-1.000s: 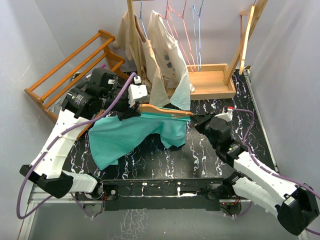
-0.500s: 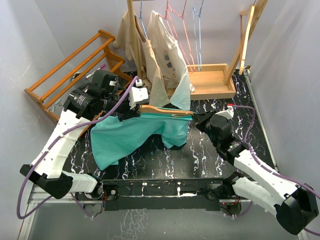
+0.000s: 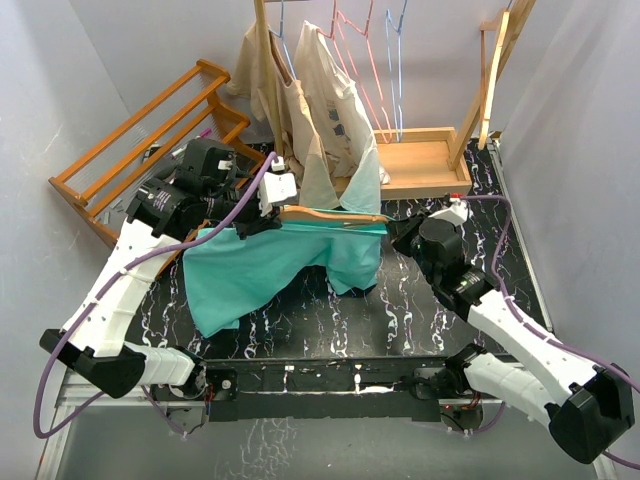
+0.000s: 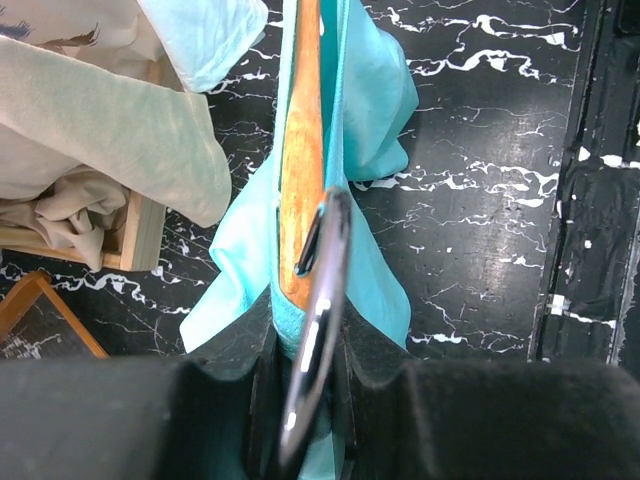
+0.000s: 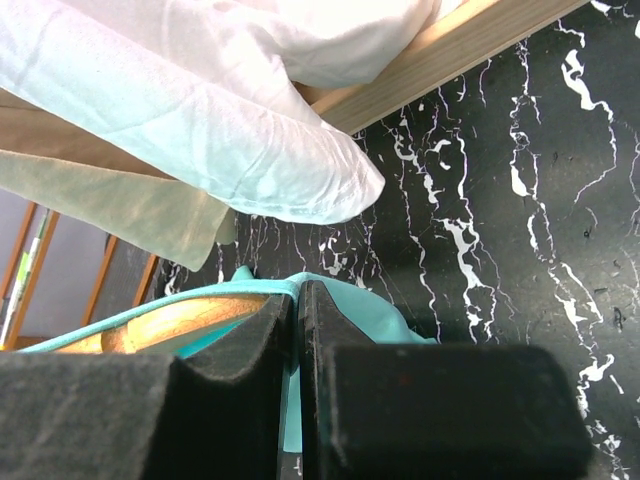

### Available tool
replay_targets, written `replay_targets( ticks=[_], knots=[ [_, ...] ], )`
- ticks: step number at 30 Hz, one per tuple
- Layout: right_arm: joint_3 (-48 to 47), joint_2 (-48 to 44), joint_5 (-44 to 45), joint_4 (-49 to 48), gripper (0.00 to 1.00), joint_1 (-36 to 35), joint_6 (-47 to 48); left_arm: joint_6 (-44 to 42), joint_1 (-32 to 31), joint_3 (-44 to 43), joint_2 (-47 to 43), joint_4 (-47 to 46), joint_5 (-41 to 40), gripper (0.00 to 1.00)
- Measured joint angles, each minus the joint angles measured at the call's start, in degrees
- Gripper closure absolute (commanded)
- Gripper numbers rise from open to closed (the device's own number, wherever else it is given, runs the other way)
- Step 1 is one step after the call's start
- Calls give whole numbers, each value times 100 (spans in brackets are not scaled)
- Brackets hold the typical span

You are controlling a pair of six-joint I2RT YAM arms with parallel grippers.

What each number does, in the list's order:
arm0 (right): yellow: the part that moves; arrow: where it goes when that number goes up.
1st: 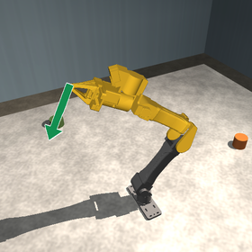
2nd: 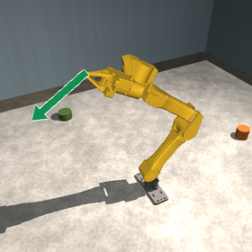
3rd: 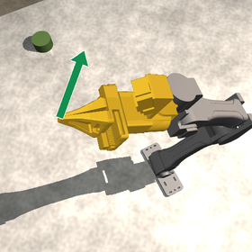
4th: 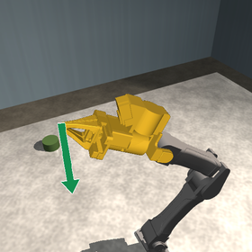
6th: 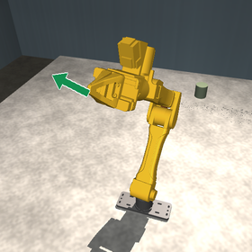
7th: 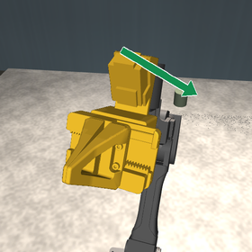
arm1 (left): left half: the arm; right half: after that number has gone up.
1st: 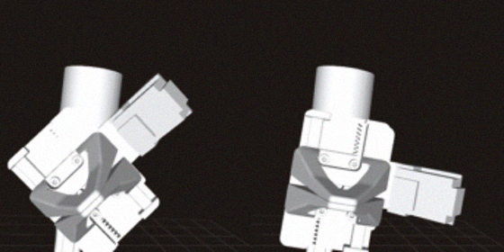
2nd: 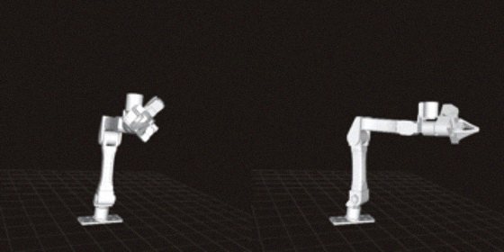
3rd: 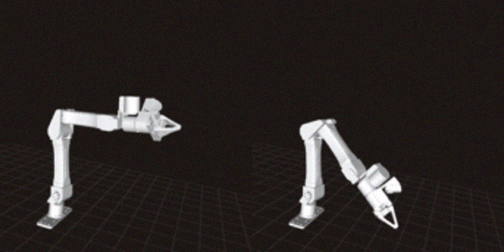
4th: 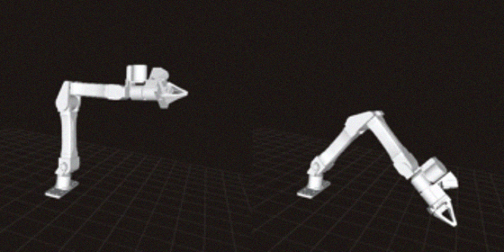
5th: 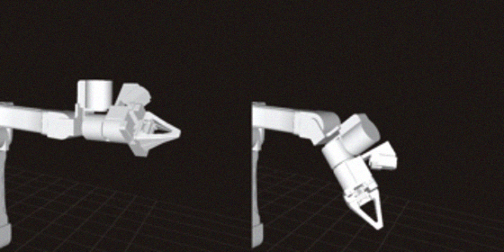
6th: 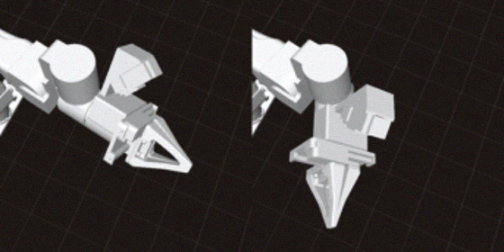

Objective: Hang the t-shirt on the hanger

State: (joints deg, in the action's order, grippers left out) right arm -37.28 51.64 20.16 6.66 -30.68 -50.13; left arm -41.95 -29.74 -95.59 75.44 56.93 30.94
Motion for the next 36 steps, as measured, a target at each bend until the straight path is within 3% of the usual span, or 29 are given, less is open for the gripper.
replay_targets(
  ticks=[24, 36],
  knots=[
    [-1818, 1180, -754, 730, 92, -22, 1558, 28, 35, 70, 120, -48, -313, 100],
    [-3084, 1893, -813, 1364, 92, -728, 2129, 496, 74, -42, 323, -385, -98, 100]
  ],
)
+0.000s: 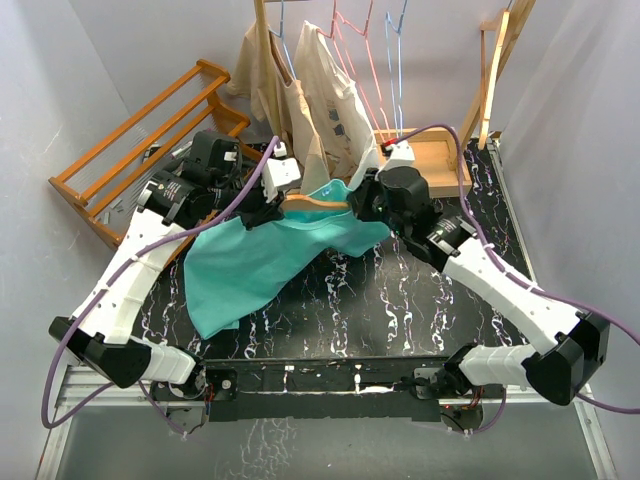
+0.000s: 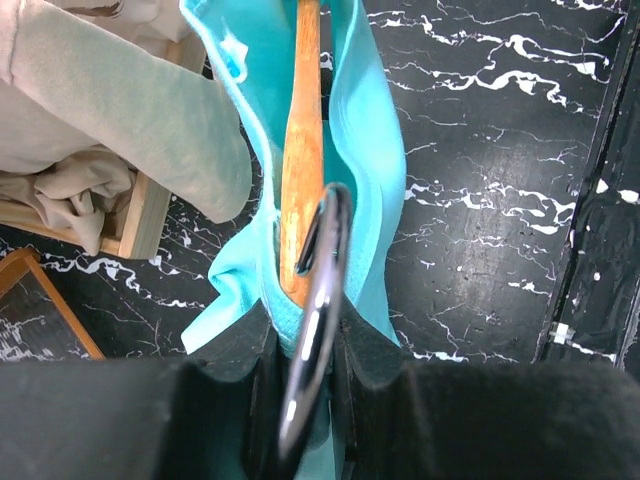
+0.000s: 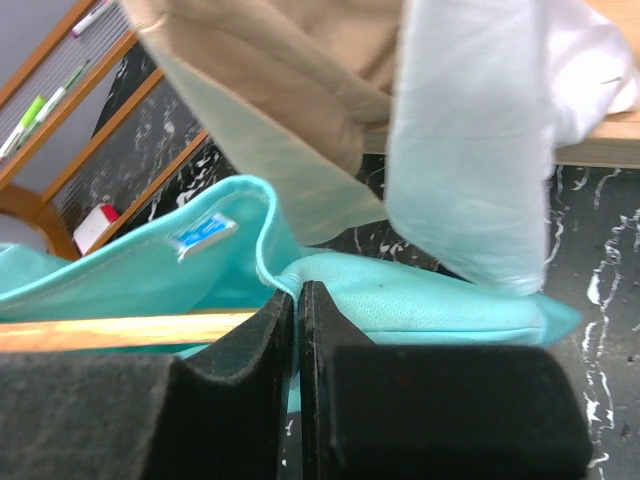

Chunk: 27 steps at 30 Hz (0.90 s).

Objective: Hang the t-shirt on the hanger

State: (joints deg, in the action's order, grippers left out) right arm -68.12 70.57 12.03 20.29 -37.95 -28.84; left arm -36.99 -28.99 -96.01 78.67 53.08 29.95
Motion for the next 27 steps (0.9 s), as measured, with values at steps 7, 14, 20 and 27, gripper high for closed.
replay_targets(
  ticks=[7, 14, 20, 27],
  knots=[
    [-284, 330, 153, 70, 92, -568, 118, 192, 0, 0, 74, -70, 203, 100],
    [-337, 422, 157, 31, 92, -782, 229, 304, 0, 17, 155, -92, 345, 100],
    [-337, 197, 146, 26, 92, -813, 389, 387, 0, 55, 155, -295, 369, 100],
    [-330, -529, 232, 249, 92, -844, 492, 483, 0, 55, 155, -597, 337, 100]
  ],
)
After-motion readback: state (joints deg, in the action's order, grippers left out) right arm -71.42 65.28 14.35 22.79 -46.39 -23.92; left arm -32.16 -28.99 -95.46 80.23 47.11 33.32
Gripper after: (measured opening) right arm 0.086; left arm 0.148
